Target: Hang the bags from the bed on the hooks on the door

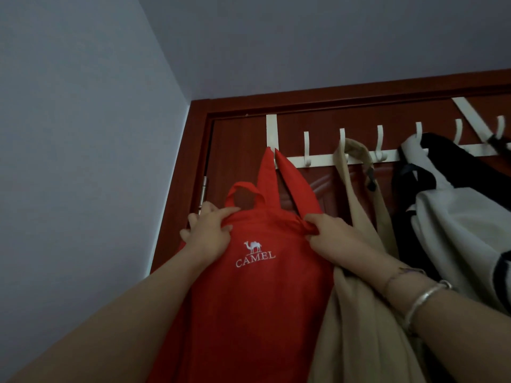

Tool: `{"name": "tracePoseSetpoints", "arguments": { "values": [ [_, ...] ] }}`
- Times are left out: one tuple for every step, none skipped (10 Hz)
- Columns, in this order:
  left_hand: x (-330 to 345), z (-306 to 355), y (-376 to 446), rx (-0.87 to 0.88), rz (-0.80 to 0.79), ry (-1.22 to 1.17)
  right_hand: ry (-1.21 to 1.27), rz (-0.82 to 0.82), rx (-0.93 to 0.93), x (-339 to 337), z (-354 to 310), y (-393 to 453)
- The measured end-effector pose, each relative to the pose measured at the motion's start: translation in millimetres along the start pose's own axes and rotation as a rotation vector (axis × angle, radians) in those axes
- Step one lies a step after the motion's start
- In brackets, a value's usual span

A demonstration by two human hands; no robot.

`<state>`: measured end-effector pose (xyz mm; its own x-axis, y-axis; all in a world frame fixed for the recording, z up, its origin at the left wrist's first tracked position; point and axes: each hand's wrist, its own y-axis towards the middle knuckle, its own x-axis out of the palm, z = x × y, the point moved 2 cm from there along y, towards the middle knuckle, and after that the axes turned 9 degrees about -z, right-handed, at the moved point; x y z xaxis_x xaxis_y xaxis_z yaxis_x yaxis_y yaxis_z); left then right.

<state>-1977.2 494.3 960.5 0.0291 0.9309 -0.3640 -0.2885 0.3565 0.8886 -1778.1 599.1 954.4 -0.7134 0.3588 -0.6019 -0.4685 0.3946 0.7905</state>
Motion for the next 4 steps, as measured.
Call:
{"name": "tracePoseSetpoints", "arguments": {
  "values": [
    [1,-13,-3,-0.025,-0.013,0.013,-0.038,-0.035,-0.058,3,-3,-3],
    [-2,-19,-14,-0.059,-0.042,0.024,-0.038,0.052,-0.100,6,-12,-12],
    [-8,-14,-41,-0.039,-0.015,0.088,0.061,0.295,-0.158,-7,-21,-35],
    [-20,2,-68,-0.043,-0.086,0.076,0.338,0.490,-0.095,-29,-15,-62]
  ]
}}
